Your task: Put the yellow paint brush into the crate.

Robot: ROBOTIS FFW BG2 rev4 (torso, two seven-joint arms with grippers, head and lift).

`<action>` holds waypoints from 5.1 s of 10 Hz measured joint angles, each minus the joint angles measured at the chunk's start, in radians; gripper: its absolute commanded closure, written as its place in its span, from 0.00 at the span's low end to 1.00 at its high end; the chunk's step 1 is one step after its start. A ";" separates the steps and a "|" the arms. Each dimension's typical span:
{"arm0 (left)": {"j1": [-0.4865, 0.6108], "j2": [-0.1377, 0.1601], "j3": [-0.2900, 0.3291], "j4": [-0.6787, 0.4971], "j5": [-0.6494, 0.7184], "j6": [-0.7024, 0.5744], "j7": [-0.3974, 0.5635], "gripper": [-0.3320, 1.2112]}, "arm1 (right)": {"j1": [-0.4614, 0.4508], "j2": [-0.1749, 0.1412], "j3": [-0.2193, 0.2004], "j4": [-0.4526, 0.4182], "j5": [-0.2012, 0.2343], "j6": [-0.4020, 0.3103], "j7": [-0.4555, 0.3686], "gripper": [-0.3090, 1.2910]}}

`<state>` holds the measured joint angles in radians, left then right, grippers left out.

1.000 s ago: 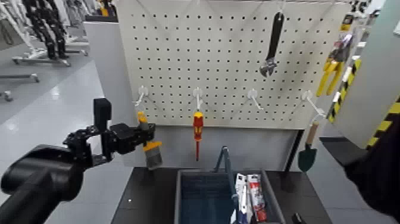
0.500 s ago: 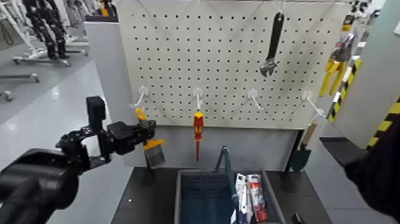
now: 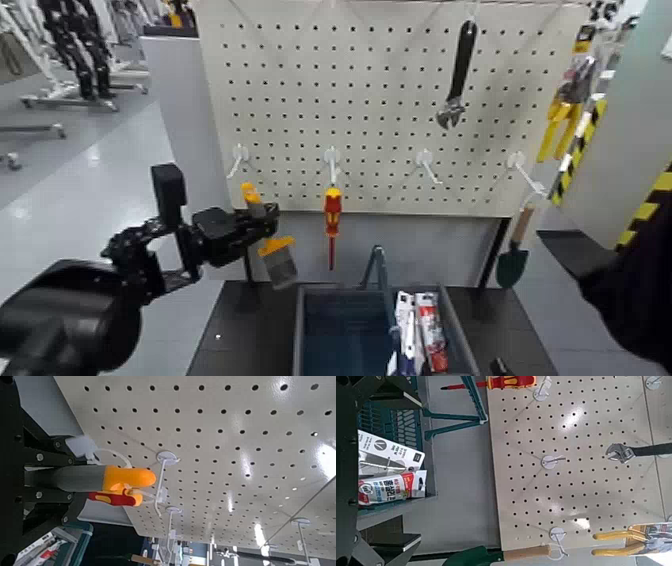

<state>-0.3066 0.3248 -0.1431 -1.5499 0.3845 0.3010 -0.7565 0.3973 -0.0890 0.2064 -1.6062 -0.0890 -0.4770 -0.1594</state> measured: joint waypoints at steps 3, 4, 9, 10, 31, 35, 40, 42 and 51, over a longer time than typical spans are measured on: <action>0.012 -0.013 -0.039 -0.067 0.096 0.017 0.021 0.94 | 0.000 0.001 0.000 0.000 0.000 0.001 0.000 0.28; 0.017 -0.018 -0.050 -0.068 0.142 0.005 0.033 0.94 | 0.000 0.001 0.001 0.000 0.000 0.001 0.000 0.28; 0.046 -0.040 -0.130 0.027 0.333 -0.031 0.074 0.98 | -0.001 0.004 0.003 0.004 0.000 -0.004 0.000 0.28; 0.039 -0.040 -0.154 0.061 0.350 -0.047 0.073 0.98 | -0.002 0.004 0.005 0.004 0.000 -0.004 0.000 0.28; 0.074 -0.040 -0.262 0.066 0.155 -0.165 0.377 0.27 | -0.003 0.003 0.002 0.017 -0.014 -0.024 0.000 0.28; 0.196 -0.059 -0.170 -0.070 -0.074 -0.230 0.484 0.27 | -0.002 0.003 0.001 0.014 -0.014 -0.023 0.000 0.28; 0.379 -0.091 -0.085 -0.129 -0.179 -0.370 0.654 0.28 | 0.001 0.006 -0.001 0.014 -0.014 -0.027 0.000 0.28; 0.453 -0.108 -0.058 -0.140 -0.222 -0.443 0.724 0.28 | 0.001 0.006 -0.002 0.014 -0.014 -0.029 0.000 0.28; 0.571 -0.119 -0.053 -0.155 -0.276 -0.486 0.774 0.28 | 0.001 0.007 -0.004 0.015 -0.008 -0.039 0.003 0.27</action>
<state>0.2647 0.2059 -0.1960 -1.7054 0.1088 -0.1846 0.0173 0.3981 -0.0816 0.2020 -1.5909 -0.0972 -0.5158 -0.1566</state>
